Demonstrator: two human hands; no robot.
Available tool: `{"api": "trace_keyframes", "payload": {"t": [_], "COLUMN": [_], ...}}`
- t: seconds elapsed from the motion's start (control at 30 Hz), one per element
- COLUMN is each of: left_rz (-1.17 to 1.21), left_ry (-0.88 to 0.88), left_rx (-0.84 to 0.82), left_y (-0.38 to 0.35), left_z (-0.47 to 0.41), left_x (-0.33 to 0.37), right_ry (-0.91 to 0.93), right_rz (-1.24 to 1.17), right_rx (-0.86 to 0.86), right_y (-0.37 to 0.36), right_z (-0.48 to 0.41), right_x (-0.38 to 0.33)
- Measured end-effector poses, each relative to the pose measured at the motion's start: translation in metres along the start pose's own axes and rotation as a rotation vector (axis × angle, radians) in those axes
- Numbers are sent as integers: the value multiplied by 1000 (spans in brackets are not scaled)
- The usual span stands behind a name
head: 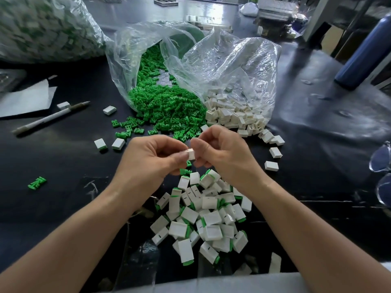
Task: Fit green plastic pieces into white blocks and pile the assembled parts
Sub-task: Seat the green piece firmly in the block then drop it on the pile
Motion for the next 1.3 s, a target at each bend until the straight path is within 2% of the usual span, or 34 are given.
{"api": "trace_keyframes", "payload": {"t": [0.1, 0.3, 0.57, 0.7, 0.97, 1.1, 1.2, 1.3], "left_rz": [83, 234, 256, 270, 278, 253, 227, 225], "left_ry": [8, 34, 66, 75, 90, 116, 139, 147], "left_rx": [81, 150, 121, 120, 89, 40, -7, -28], "left_y": [4, 7, 6, 5, 4, 2, -1, -3], "left_z": [-3, -6, -7, -6, -6, -5, -3, -3], "left_x": [-1, -3, -4, -4, -5, -5, -5, -4], "right_ry": [107, 99, 104, 159, 195, 97, 84, 64], "right_rz": [316, 722, 760, 804, 688, 250, -4, -81], "right_rx": [56, -172, -171, -289, -187, -24, -50, -91], "right_y": [3, -11, -10, -13, -8, 8, 12, 9], "right_z": [-1, -5, -4, -3, -3, -3, -1, 1], "right_x": [2, 12, 8, 6, 5, -3, -9, -10]}}
Point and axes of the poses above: each hand's wrist, its own z-axis away from the middle knuckle, its own y-axis out of the back of the hand, x = y × z, the point moved 3 cm from there along -z, towards the middle knuckle
